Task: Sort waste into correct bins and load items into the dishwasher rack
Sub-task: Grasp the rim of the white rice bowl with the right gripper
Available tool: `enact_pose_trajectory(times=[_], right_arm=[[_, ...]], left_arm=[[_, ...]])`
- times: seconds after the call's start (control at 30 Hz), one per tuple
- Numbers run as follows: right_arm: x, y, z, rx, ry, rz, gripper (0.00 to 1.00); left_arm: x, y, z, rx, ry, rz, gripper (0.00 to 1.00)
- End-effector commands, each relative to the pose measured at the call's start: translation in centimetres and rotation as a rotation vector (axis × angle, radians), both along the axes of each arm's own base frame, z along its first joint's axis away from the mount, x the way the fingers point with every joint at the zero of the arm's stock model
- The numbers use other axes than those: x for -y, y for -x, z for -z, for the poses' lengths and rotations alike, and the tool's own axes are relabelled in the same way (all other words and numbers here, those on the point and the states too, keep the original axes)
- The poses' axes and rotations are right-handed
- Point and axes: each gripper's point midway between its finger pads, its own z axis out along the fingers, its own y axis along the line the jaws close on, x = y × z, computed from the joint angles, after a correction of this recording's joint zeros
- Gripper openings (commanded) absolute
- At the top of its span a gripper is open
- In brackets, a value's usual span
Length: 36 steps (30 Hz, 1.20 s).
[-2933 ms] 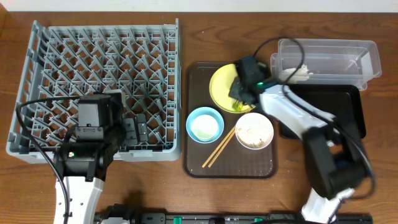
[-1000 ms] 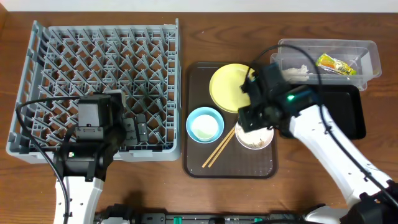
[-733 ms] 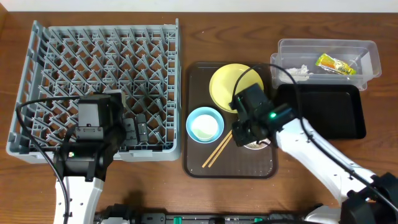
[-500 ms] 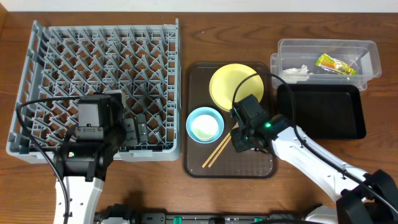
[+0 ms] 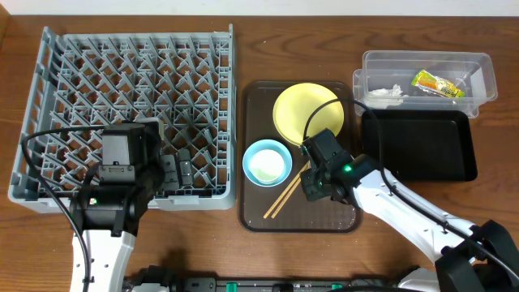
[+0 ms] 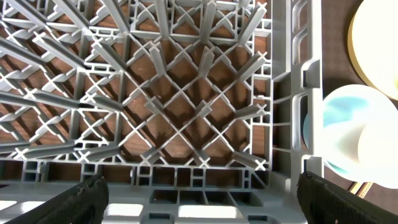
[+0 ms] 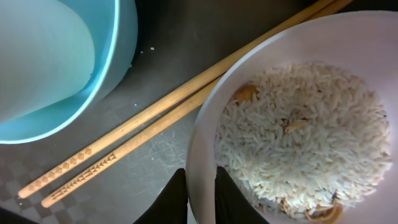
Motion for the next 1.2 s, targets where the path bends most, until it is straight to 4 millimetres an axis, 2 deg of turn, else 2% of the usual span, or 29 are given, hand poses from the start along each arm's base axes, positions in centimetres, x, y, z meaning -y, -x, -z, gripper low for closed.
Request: enact_pose_trajectory(times=[0.0, 0.9, 1.03, 1.17], right_arm=[[0.3, 0.7, 0.7, -0.006, 0.029, -0.004, 0.14], [1.3, 1.3, 1.6, -0.006, 0.077, 0.003, 0.07], [1.3, 1.2, 1.6, -0.003, 0.074, 0.003, 0.02], [0.7, 0.7, 1.3, 0.012, 0.041, 0.023, 0.01]], left_arm=[[-0.1, -0.2, -0.7, 0.017, 0.007, -0.011, 0.98], [-0.1, -0.2, -0.7, 0.017, 0.007, -0.011, 0.98], [-0.1, -0.2, -0.7, 0.017, 0.007, -0.011, 0.98], [-0.1, -0.2, -0.7, 0.016, 0.007, -0.011, 0.98]])
